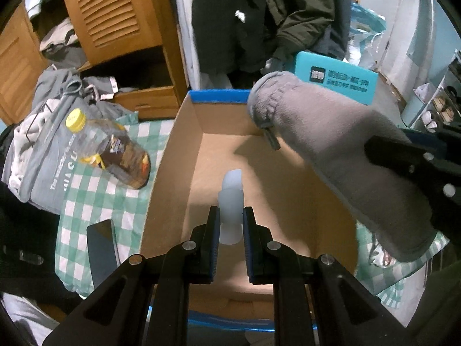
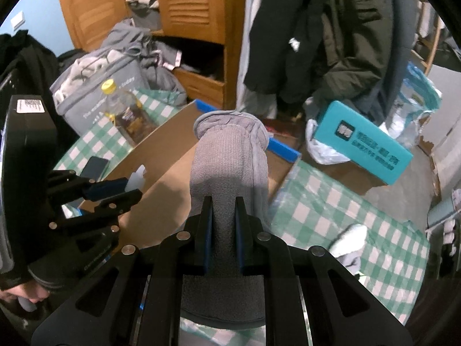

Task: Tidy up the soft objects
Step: 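Lower the grey slipper into the box and open the right gripper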

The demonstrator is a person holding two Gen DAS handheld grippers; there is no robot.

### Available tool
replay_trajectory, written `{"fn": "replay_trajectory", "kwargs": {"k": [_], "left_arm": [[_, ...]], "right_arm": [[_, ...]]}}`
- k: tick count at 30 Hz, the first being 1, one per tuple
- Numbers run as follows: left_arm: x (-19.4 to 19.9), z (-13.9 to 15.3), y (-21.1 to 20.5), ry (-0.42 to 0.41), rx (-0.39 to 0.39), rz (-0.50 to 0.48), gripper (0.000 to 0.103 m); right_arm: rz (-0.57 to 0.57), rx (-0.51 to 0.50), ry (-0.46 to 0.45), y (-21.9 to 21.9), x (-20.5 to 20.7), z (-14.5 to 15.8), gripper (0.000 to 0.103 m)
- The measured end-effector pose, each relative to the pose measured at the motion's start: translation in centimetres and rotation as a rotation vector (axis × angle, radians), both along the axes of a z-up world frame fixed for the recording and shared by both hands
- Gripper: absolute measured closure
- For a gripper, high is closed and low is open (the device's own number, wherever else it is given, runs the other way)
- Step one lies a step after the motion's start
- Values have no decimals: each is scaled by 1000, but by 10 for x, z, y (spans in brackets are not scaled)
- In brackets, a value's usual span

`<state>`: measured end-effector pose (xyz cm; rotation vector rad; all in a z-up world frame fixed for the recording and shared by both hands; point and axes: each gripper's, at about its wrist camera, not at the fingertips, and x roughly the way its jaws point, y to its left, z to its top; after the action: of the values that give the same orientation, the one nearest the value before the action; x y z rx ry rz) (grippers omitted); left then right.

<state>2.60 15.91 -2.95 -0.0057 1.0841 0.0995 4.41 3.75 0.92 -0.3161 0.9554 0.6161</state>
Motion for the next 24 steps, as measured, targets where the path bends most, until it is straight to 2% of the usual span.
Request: {"fn": "replay_trajectory", "kwargs": {"k": [5, 14, 17, 19, 20, 21, 22, 24], "left_arm": [[3, -15, 12, 40, -34, 20, 88], [4, -27, 18, 77, -32, 39, 86], [4, -28, 19, 80, -30, 42, 83], [4, -28, 20, 85, -27, 48, 77], [4, -28, 21, 82, -23, 54, 69], [4, -27, 22, 78, -20, 59, 62], [3, -25, 23, 72, -20, 62, 60], [3, -22, 23, 64, -20, 65, 51]], "right_arm": [[28, -26, 36, 24, 2, -17, 91], [58, -65, 80, 45, 5, -38, 89], [60, -71, 85, 45, 6, -41, 74], [56, -67, 77, 44, 5, -40, 67], [55, -63, 76, 43, 5, -38, 64], [51, -60, 72, 41, 5, -37, 56], [45, -58, 68, 40, 5, -36, 49], [31, -48, 61, 37, 7, -32, 46]]}}
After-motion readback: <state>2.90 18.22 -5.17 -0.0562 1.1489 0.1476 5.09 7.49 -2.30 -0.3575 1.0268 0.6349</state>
